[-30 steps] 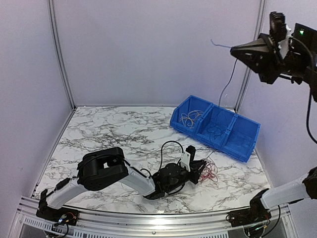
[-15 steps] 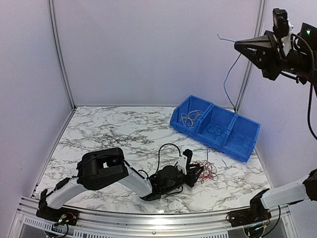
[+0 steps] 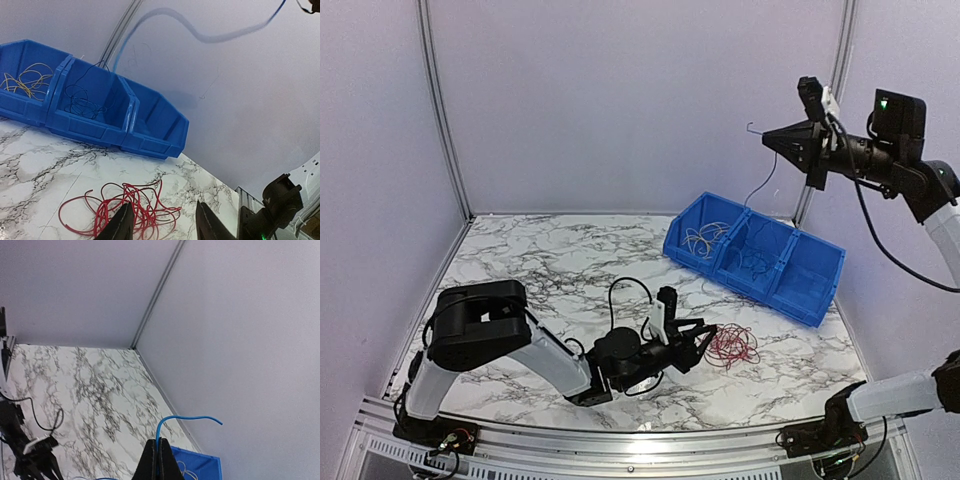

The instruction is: Untangle the cables

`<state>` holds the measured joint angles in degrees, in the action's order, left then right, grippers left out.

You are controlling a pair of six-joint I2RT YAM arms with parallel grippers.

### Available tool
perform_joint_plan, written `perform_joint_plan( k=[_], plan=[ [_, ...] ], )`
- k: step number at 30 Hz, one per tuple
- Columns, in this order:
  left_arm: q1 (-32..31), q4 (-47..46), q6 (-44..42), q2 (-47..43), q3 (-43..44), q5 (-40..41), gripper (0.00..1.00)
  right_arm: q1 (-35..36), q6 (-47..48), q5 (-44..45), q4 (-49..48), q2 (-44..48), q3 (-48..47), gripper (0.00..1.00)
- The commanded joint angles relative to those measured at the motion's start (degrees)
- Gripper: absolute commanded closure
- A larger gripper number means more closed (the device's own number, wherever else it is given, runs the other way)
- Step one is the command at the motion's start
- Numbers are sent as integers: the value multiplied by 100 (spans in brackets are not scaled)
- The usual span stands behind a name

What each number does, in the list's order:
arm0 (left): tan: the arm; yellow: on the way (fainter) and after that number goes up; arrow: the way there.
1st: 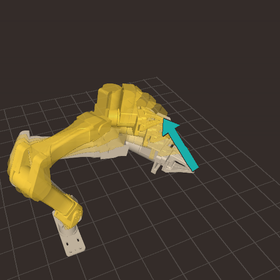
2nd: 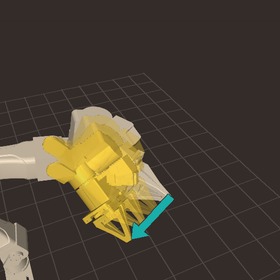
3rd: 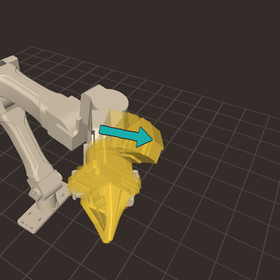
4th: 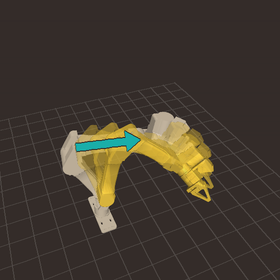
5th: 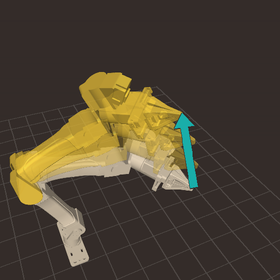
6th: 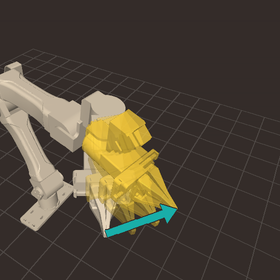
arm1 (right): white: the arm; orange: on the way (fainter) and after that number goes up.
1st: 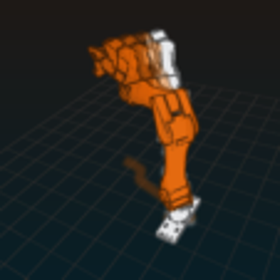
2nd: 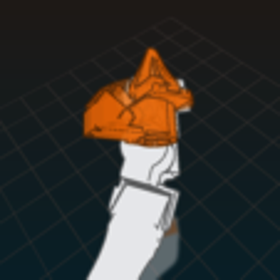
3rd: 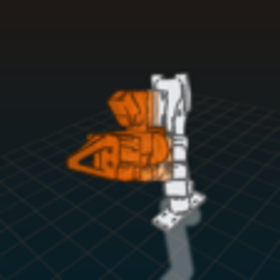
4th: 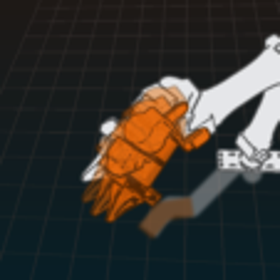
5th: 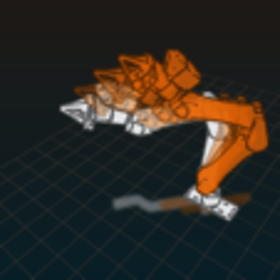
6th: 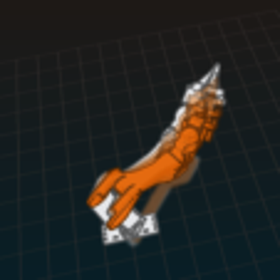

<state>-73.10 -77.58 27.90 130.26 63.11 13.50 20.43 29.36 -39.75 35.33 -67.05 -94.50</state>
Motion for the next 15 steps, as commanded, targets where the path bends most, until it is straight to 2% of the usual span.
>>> perform_joint_plan(
  k=[1,10,15],
  plan=[
    [-52,-398,56,-558,-592,401,55,-402,266,674,-729,-81,517,100],
    [-201,-361,-80,-1444,-1800,1000,54,-1298,117,687,-1543,-578,959,100],
    [-231,-262,-48,-1743,-2113,1176,54,-1825,-43,659,-2137,-1053,1257,100]
  ],
)
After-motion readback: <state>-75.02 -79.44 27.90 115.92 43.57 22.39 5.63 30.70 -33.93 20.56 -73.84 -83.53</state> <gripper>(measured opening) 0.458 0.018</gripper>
